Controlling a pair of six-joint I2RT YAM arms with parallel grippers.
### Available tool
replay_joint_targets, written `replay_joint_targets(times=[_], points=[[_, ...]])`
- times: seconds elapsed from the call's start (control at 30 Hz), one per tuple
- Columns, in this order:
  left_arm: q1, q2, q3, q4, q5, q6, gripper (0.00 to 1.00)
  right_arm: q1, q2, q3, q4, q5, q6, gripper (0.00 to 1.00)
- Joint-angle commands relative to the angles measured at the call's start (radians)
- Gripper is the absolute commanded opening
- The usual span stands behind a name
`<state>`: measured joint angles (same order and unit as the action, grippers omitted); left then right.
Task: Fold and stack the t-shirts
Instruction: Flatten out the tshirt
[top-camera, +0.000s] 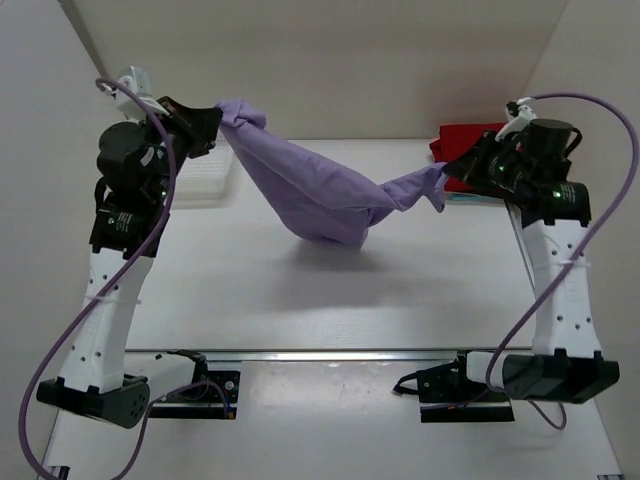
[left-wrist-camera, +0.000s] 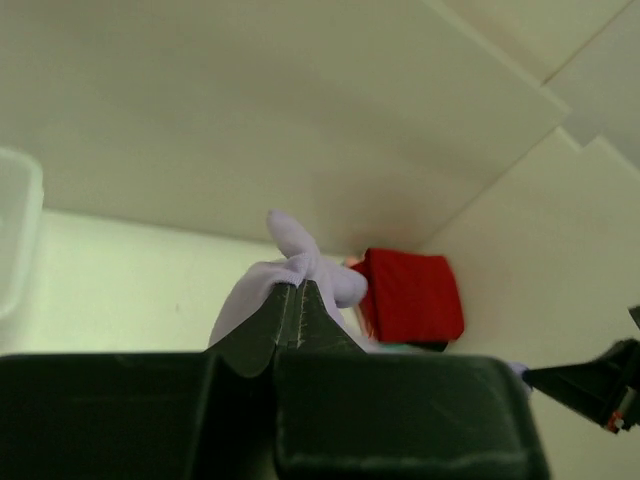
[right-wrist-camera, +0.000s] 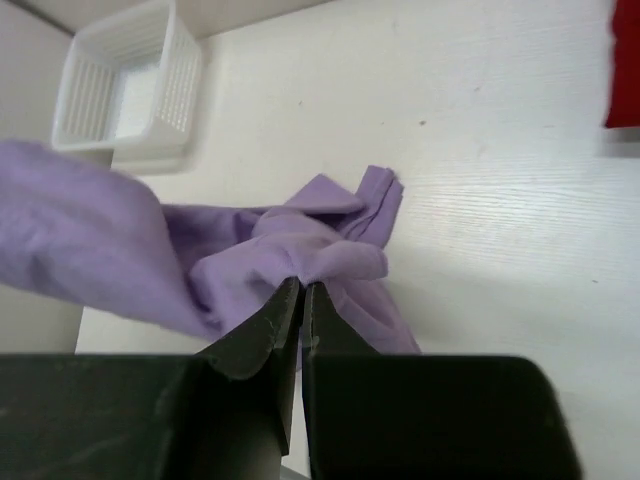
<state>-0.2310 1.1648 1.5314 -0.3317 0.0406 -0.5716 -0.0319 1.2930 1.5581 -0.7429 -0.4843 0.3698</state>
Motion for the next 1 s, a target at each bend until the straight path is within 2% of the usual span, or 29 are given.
replay_joint_targets(times=[0.0,0.1,0.13,0.23,0.3,0.43,0.53,0.57,0.63,0.7,0.8,0.83,0.87,0.97], points=[[0.008,-0.04,0.062,-0.027,-0.039,0.023,0.0,-0.037,-0.078,0.039,-0.101,0.038,-0.029,0.0],[0.035,-0.082,0.055,-0.061,-0.073,0.024,0.0,-0.077,-0.159,0.019,-0.13,0.129,-0.017,0.0],[0.039,-0.126,0.036,-0.105,-0.123,0.059,0.0,-0.124,-0.214,0.029,-0.162,0.283,-0.005,0.0],[0.059,-0.157,0.042,-0.142,-0.198,0.098,0.0,-0.172,-0.21,0.098,-0.225,0.476,-0.012,0.01],[0.059,-0.146,0.071,-0.147,-0.225,0.119,0.0,-0.139,-0.207,0.195,-0.233,0.582,-0.026,0.0],[0.048,-0.053,0.192,-0.184,-0.184,0.108,0.0,-0.171,-0.172,0.275,-0.193,0.596,-0.016,0.0],[0.07,0.077,0.21,-0.182,-0.035,0.0,0.0,-0.162,-0.098,0.313,-0.194,0.576,-0.002,0.0],[0.074,0.146,0.217,-0.164,0.069,-0.06,0.0,-0.174,-0.08,0.313,-0.176,0.575,0.007,0.0],[0.035,0.292,0.255,-0.13,0.177,-0.106,0.0,-0.184,-0.042,0.368,-0.167,0.581,-0.002,0.0],[-0.042,0.37,0.32,-0.086,0.164,-0.087,0.0,-0.18,-0.015,0.449,-0.145,0.602,-0.024,0.0],[-0.059,0.49,0.504,-0.041,0.182,-0.086,0.0,-0.139,0.028,0.615,-0.122,0.679,-0.084,0.0],[-0.053,0.518,0.606,-0.047,0.205,-0.093,0.0,-0.134,0.034,0.655,-0.119,0.708,-0.092,0.0],[-0.029,0.557,0.71,-0.065,0.211,-0.108,0.0,-0.123,0.02,0.663,-0.099,0.722,-0.11,0.0],[0.018,0.605,0.841,-0.073,0.232,-0.111,0.0,-0.131,-0.052,0.614,0.003,0.736,-0.12,0.0]])
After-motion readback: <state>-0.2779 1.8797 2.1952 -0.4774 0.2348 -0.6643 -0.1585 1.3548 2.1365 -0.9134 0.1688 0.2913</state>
